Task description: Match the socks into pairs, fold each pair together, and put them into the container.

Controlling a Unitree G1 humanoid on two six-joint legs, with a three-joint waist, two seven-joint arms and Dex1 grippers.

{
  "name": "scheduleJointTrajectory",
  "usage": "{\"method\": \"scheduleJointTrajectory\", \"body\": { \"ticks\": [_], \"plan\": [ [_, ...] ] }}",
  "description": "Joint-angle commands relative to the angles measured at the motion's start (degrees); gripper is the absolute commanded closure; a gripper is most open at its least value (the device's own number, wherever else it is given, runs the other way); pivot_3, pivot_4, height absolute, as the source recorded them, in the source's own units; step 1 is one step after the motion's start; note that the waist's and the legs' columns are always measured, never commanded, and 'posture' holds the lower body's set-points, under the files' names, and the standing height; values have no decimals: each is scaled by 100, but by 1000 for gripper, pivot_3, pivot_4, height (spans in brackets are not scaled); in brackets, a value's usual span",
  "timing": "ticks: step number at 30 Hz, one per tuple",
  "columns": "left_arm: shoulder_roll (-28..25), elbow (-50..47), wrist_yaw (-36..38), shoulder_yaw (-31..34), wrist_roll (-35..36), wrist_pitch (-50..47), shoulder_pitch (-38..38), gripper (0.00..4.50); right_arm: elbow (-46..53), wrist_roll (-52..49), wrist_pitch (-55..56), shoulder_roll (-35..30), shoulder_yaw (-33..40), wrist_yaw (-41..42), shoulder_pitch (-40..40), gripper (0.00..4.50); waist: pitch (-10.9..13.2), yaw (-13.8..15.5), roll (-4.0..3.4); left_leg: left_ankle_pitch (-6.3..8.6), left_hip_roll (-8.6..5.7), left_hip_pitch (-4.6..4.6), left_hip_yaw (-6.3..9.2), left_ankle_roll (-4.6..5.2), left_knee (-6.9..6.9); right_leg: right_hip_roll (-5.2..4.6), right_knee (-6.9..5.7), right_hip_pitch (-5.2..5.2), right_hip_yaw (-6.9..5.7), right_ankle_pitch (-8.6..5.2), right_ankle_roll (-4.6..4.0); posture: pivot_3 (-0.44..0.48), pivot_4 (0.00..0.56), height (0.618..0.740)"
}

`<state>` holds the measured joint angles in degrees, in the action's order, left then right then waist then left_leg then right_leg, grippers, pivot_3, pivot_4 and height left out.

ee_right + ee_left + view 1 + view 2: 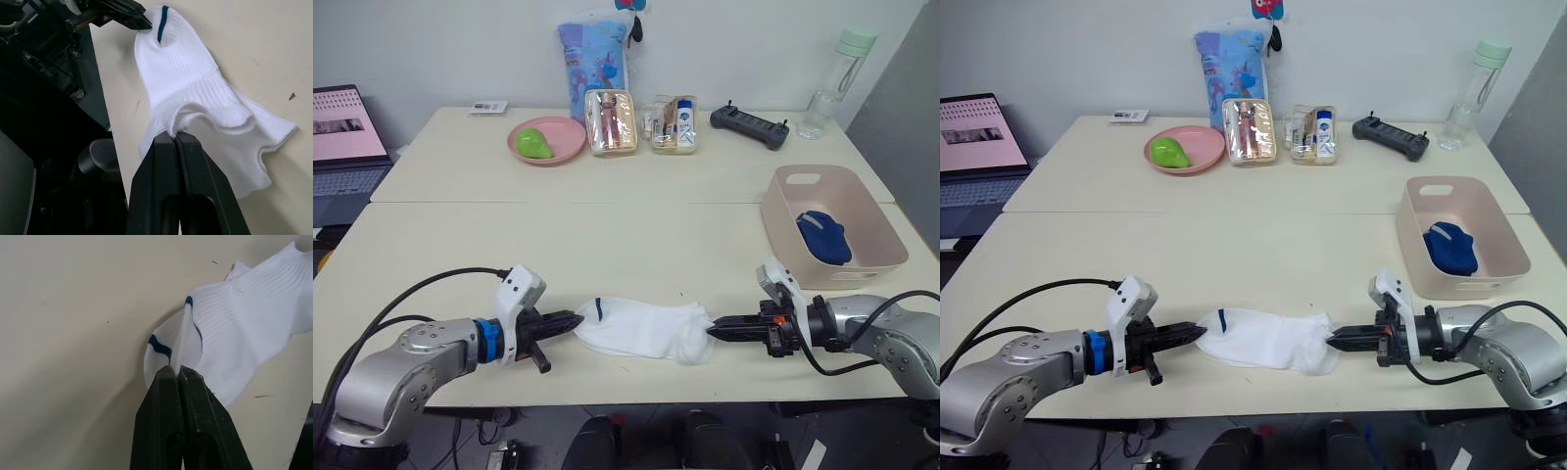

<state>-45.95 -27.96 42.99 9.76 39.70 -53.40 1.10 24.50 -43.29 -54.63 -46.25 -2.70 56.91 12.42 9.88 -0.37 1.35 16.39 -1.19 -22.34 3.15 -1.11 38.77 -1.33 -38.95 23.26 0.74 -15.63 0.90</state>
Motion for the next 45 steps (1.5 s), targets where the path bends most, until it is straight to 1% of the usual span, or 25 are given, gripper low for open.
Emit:
{"method": "scheduleJointTrajectory", "body": {
  "ticks": [1,5,10,13,16,19,26,29,35,45],
  "plan": [
    [-18,-244,-25,109,91,11,70,4485,-132,258,283,36,-35,-96,146,4500,0,-1,0,0,0,0,-1,0,0,0,0,0,1,0,0,0,150,740],
    [48,-345,-101,69,124,5,152,4485,-398,389,396,2,-69,46,267,4500,0,3,0,0,0,0,-1,0,0,0,0,0,1,0,0,0,150,740],
    [144,-359,-202,-49,98,31,159,4485,-554,568,515,-113,-202,240,262,4500,0,5,0,0,0,0,-1,0,0,0,0,0,1,0,0,0,150,740],
    [174,-397,-240,-59,123,14,163,4485,-527,510,439,-189,-193,375,241,4500,0,5,0,0,0,0,-1,0,0,0,0,0,1,0,0,0,150,740],
    [133,-429,-218,61,224,-37,186,4485,-471,307,255,-177,-28,362,263,4500,0,5,0,0,0,0,0,0,0,0,0,0,0,0,0,0,150,740],
    [87,-366,-173,73,179,0,212,4485,-480,99,78,-126,67,331,298,4500,0,5,0,0,0,0,-1,0,0,0,0,0,2,0,0,0,150,740],
    [34,-341,-153,116,167,31,226,4485,-469,199,107,-135,-55,297,292,4500,0,7,0,0,0,0,-2,0,0,0,0,0,1,0,0,0,150,740],
    [42,-305,-171,149,147,52,223,4485,-545,287,165,-137,-77,282,327,4500,0,7,0,0,0,0,0,0,0,0,0,0,1,0,0,0,150,740],
    [131,-173,-187,-109,-22,182,192,4485,-667,527,328,-59,-322,345,379,4500,0,7,0,0,0,0,-1,0,0,0,0,0,0,0,0,0,150,740],
    [160,-142,-210,-171,-73,204,210,4485,-977,912,669,54,-527,353,484,4500,0,7,0,0,0,0,-1,0,0,-1,0,0,1,0,0,0,150,740]
  ]
}}
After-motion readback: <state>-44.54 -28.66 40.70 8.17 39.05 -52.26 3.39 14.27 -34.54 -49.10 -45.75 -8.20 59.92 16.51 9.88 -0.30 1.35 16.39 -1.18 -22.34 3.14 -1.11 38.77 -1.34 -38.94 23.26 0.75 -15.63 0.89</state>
